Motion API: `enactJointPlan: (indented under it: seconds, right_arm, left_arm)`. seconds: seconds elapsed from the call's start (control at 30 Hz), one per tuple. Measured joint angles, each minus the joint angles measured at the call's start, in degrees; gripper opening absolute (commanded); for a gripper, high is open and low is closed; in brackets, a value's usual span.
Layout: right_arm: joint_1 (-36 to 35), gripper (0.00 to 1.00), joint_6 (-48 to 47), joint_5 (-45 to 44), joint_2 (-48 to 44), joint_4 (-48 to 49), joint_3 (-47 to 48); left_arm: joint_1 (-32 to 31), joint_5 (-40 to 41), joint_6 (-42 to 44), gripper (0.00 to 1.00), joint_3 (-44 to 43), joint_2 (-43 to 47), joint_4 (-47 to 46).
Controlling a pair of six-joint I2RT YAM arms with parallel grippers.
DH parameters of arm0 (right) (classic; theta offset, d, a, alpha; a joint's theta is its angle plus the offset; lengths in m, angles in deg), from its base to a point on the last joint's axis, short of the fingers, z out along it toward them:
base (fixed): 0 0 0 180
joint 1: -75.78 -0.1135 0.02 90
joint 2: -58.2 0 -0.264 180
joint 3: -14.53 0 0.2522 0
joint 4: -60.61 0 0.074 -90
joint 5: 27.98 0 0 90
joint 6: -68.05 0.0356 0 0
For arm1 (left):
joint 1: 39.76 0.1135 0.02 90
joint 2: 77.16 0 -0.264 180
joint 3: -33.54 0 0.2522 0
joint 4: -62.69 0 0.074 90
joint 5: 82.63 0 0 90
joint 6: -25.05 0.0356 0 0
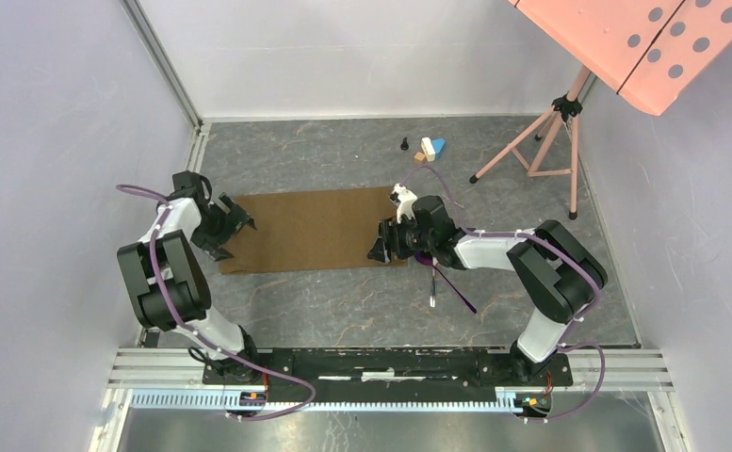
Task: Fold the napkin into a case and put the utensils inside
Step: Smooth out the rectangle-folded napkin at the center of the board.
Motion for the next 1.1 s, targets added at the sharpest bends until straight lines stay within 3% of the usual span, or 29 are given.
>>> enactJointPlan:
  seconds: [0.4,0.63,0.9,1.1]
  right_arm:
    - [1.33,0.74,-1.16,-3.98,-0.68,2.32,-3.74]
    - [2.05,0.75,-3.39,-8.37,-3.32,-0.81,-4.57]
    - [1.7,0.75,-4.96,-8.81,-6.86,-6.03,-1.95]
    - [1.53,0.73,-1.55,-5.38,-3.32,-1.99,-0.72]
  left_arm:
    - [6.93,-2.16,0.0,1.0,3.13,-3.19,-2.89]
    - [6.86,0.92,0.07,1.0,3.43,-1.9,-1.62]
    - [3.78,2.21,0.15,1.0,5.77,8.68,-0.68]
    - [3.96,2.1,0.09,1.0,5.99,1.86,-1.25]
